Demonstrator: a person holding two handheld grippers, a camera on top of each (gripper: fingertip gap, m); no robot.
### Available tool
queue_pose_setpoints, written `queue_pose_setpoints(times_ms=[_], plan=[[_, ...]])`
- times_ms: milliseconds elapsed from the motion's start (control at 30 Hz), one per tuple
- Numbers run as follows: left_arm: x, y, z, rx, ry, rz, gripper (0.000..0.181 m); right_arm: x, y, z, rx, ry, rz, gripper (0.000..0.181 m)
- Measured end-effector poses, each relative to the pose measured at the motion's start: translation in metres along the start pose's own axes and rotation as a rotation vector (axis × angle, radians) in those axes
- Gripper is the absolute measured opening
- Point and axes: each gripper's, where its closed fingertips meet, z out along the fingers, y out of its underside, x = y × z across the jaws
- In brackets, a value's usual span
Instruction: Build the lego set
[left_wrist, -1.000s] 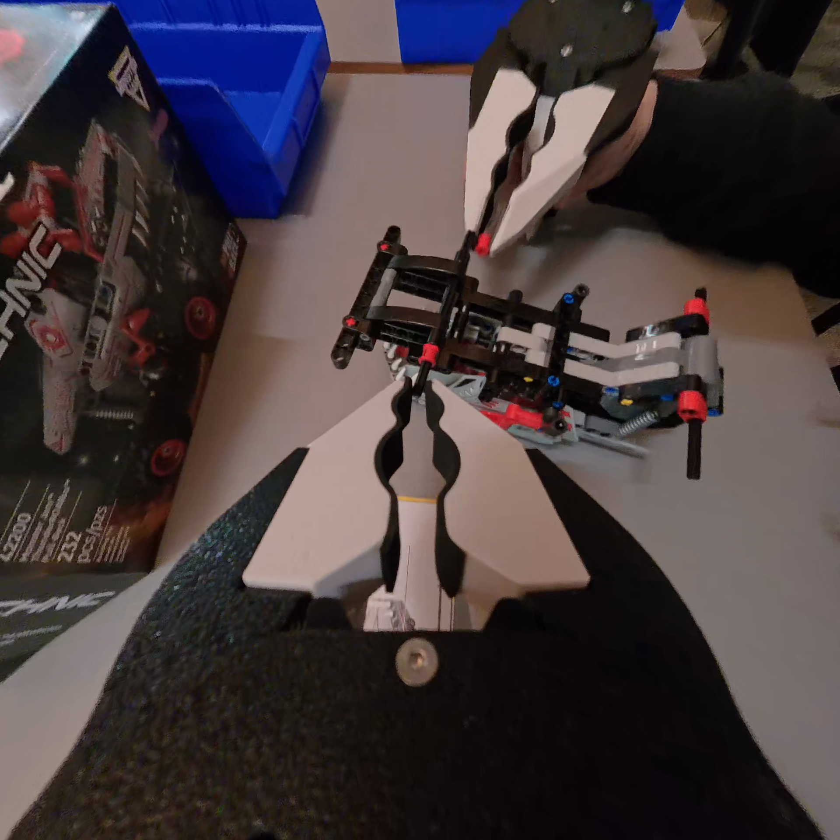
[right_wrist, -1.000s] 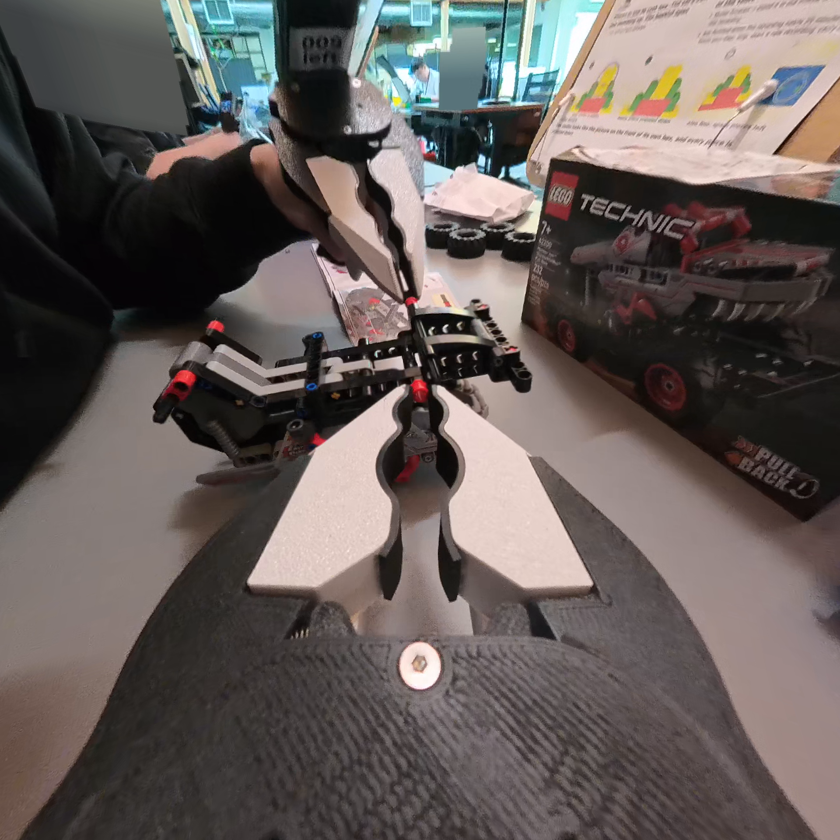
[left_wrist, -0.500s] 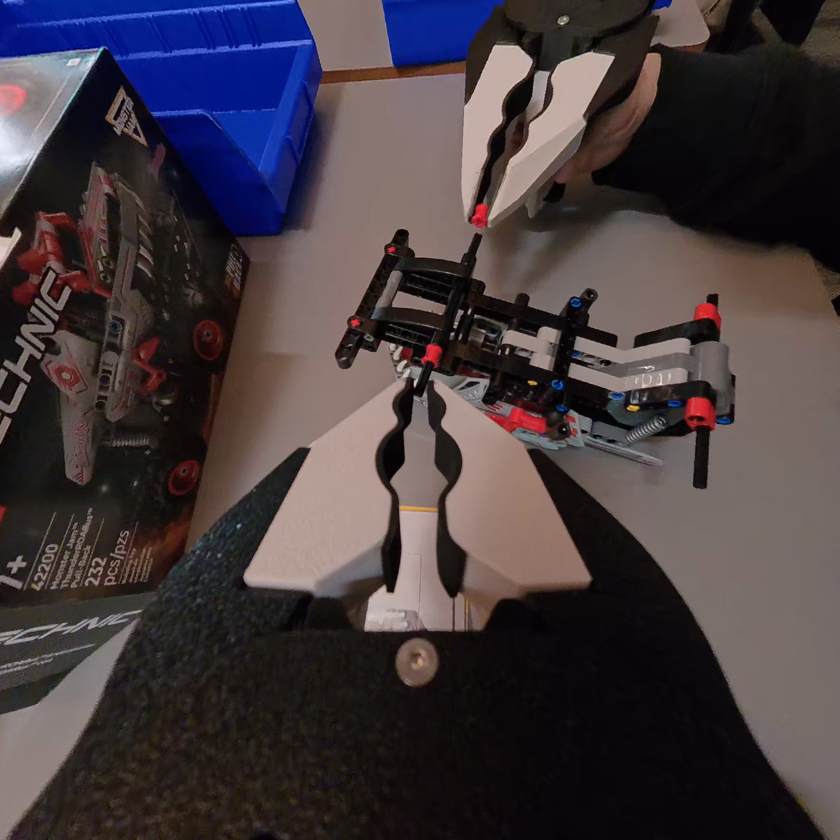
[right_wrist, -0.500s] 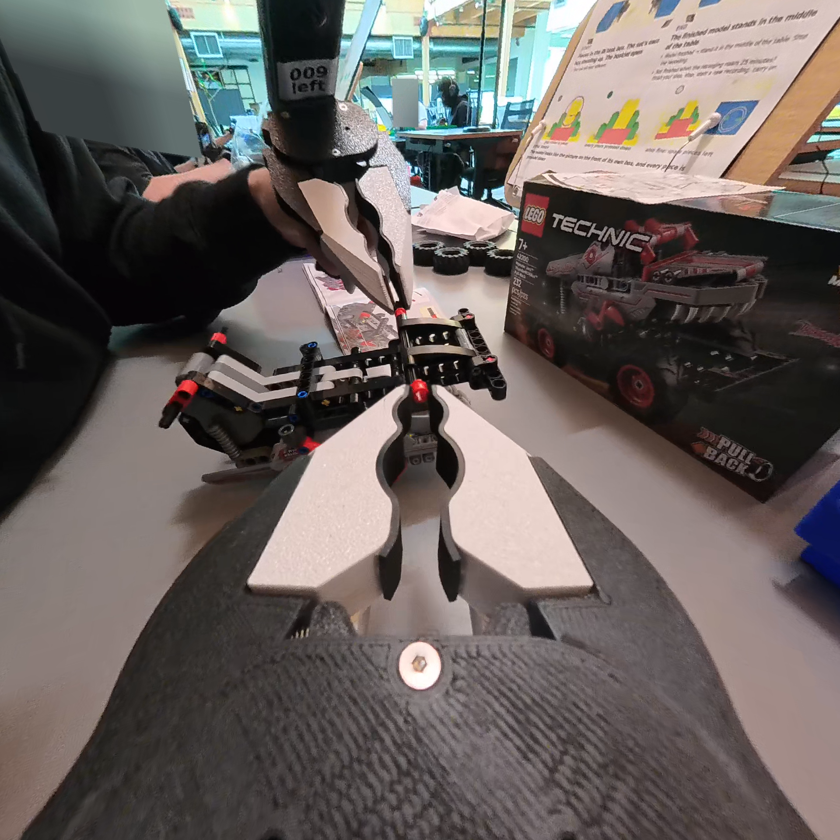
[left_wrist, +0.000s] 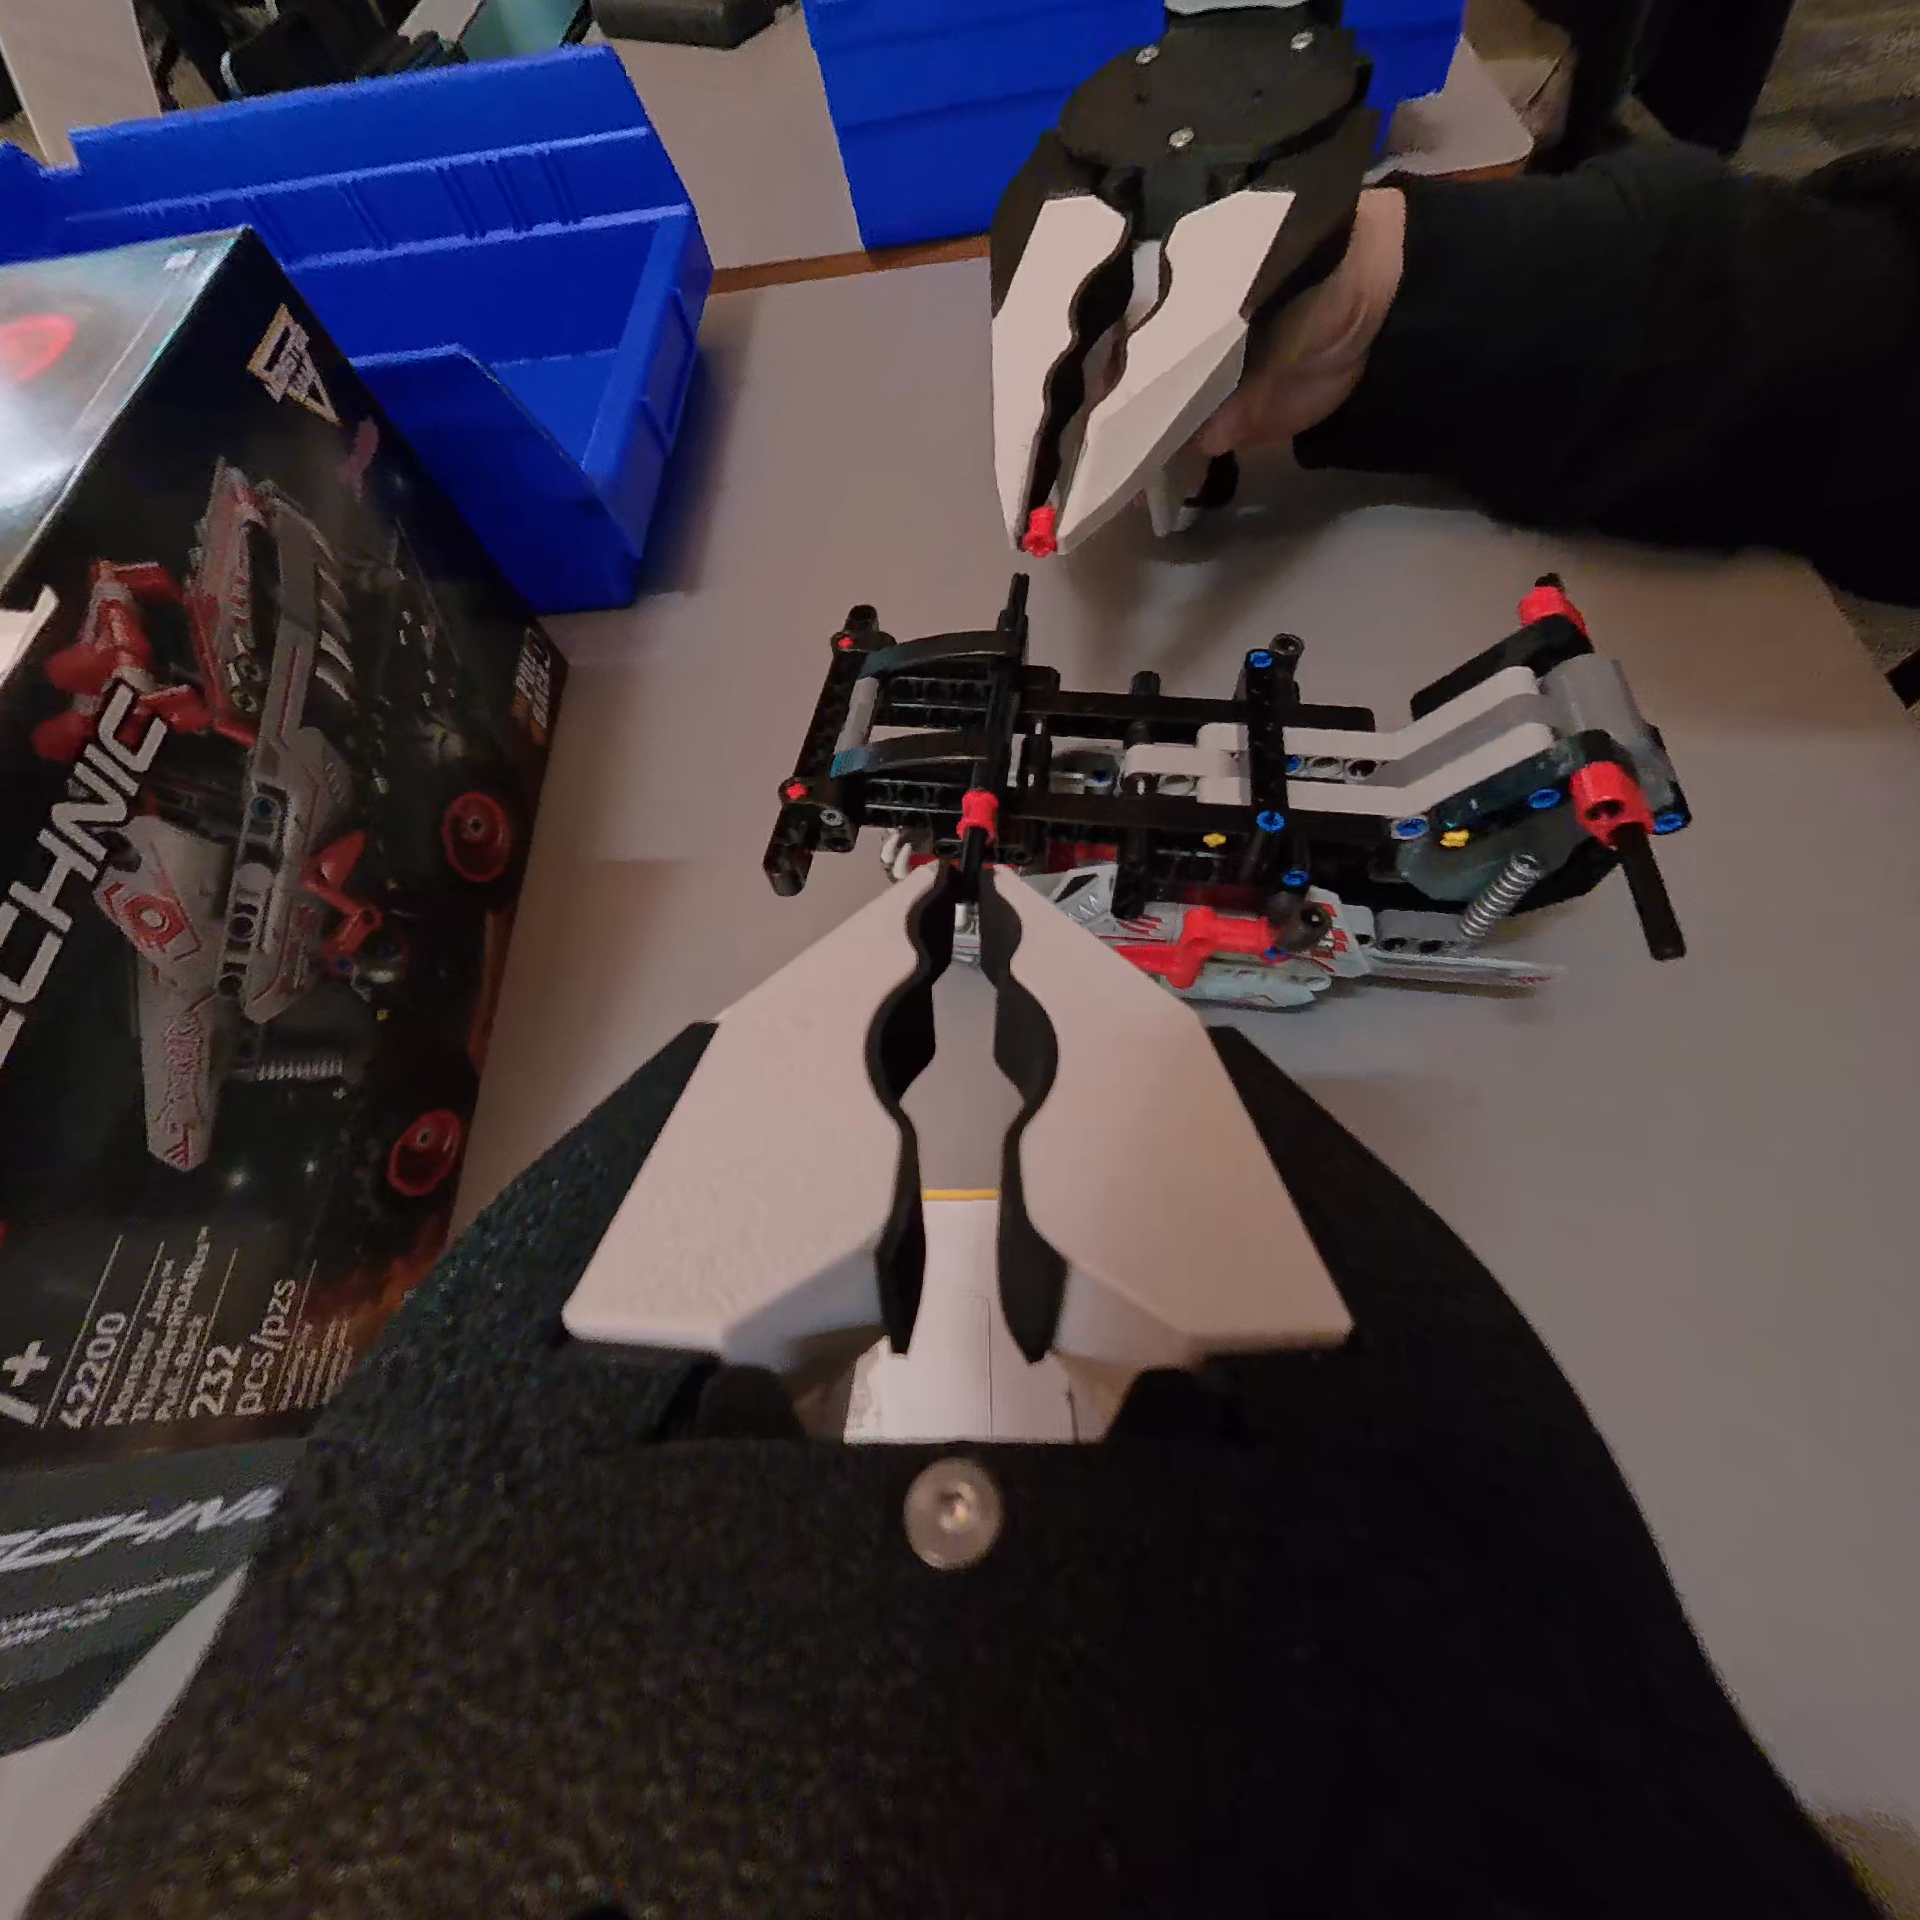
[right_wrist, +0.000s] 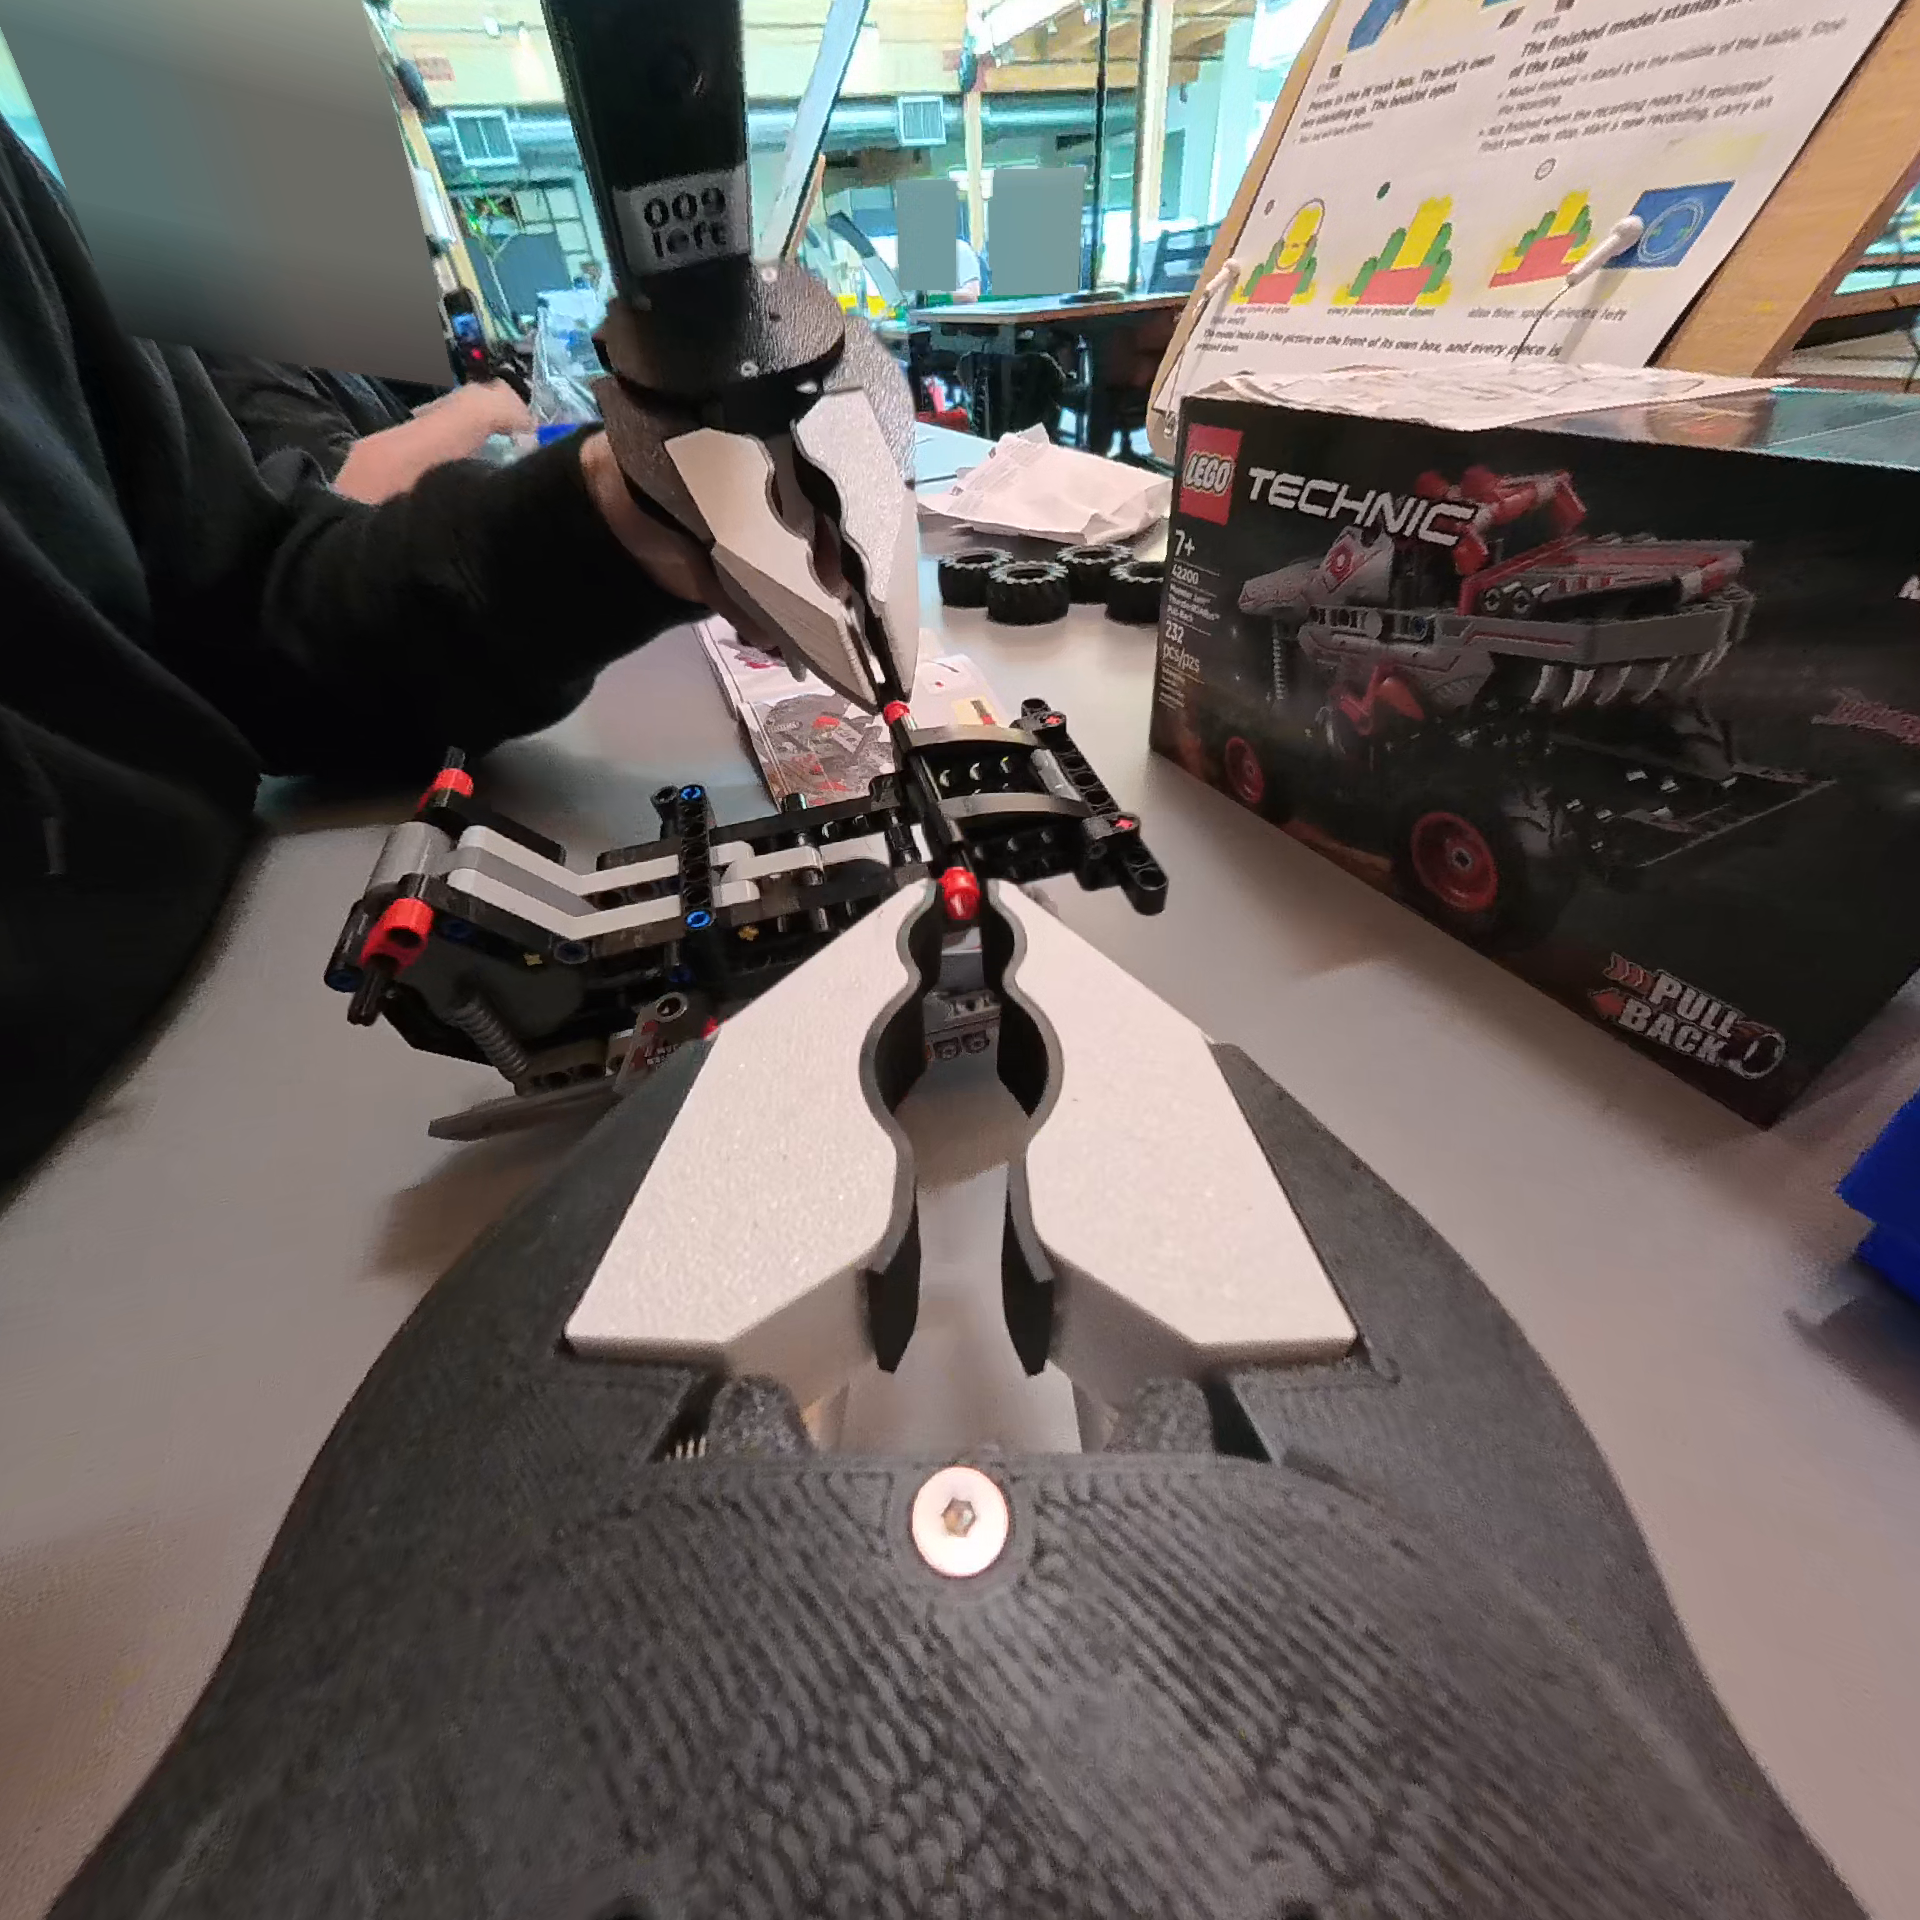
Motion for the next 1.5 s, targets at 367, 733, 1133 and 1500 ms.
queue_pose_setpoints(times_ms=[367,733,1133,1500], plan=[[0.0036,-0.0023,-0.0002,0.156,0.121,-0.035,0.001,-0.0006,0.0045,0.0011,-0.036,-0.047,0.005,0.005],[0.0046,-0.0027,-0.0006,0.158,0.109,-0.024,0.001,-0.0026,0.0014,-0.0015,-0.01,-0.062,0.004,0.005],[0.0042,-0.0025,-0.0002,0.165,0.109,-0.023,0.001,-0.004,0.0022,0.0001,-0.018,-0.076,-0.002,0.005],[-0.0008,0.0032,0.0006,0.209,0.106,-0.049,0.001,-0.0075,-0.0028,0.0038,0.013,-0.14,0.102,0.005]])
